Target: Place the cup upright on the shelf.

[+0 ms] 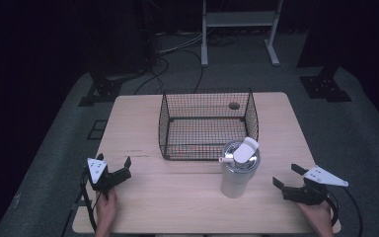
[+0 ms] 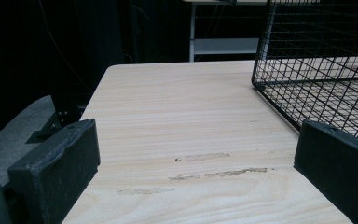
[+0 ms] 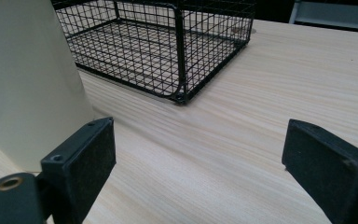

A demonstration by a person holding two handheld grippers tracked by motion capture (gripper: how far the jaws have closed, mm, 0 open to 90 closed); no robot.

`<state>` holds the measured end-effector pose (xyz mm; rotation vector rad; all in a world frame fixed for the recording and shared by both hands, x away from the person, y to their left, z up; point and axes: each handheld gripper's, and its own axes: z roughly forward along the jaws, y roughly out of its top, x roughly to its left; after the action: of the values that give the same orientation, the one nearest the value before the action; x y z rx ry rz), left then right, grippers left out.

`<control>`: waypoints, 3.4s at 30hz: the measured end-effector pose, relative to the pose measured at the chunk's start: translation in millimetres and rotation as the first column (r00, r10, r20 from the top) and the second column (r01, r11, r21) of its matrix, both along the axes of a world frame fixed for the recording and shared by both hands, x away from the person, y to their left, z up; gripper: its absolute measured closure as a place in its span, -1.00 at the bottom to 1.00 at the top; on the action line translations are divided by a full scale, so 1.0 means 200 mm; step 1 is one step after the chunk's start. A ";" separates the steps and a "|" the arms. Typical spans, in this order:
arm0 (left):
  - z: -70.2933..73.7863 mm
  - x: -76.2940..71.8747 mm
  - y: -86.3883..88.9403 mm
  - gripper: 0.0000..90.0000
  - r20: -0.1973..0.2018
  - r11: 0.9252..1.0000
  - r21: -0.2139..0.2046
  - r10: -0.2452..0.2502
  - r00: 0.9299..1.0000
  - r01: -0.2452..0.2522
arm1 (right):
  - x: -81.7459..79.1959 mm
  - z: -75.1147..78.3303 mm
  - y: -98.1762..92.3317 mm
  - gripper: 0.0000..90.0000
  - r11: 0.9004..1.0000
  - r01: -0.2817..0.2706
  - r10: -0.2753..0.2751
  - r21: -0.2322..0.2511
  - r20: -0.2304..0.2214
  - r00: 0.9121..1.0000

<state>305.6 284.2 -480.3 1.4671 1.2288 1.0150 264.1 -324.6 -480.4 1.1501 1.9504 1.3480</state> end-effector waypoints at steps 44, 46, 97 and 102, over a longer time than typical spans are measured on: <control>0.00 -0.01 -0.01 -1.00 0.006 1.000 0.001 -0.024 1.000 0.024 | -0.15 0.21 0.21 -0.94 0.974 -0.225 0.225 -0.011 0.090 0.970; 0.00 -0.01 -0.01 -1.00 0.006 1.000 0.002 -0.025 1.000 0.025 | -0.16 0.22 0.23 -0.94 0.971 -0.237 0.237 -0.012 0.083 0.968; 0.00 -0.01 0.00 -1.00 0.006 1.000 -0.004 -0.025 1.000 0.025 | 0.02 0.12 0.61 -0.94 0.968 -0.246 0.243 0.042 0.057 0.968; 0.00 -0.01 0.00 -1.00 0.006 1.000 -0.005 -0.023 1.000 0.023 | 0.04 0.10 0.64 -0.94 0.967 -0.246 0.242 0.066 0.065 0.968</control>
<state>304.4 283.6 -480.5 1.4707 1.2065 0.9994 272.8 -197.6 -460.0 0.9154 2.0689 1.5720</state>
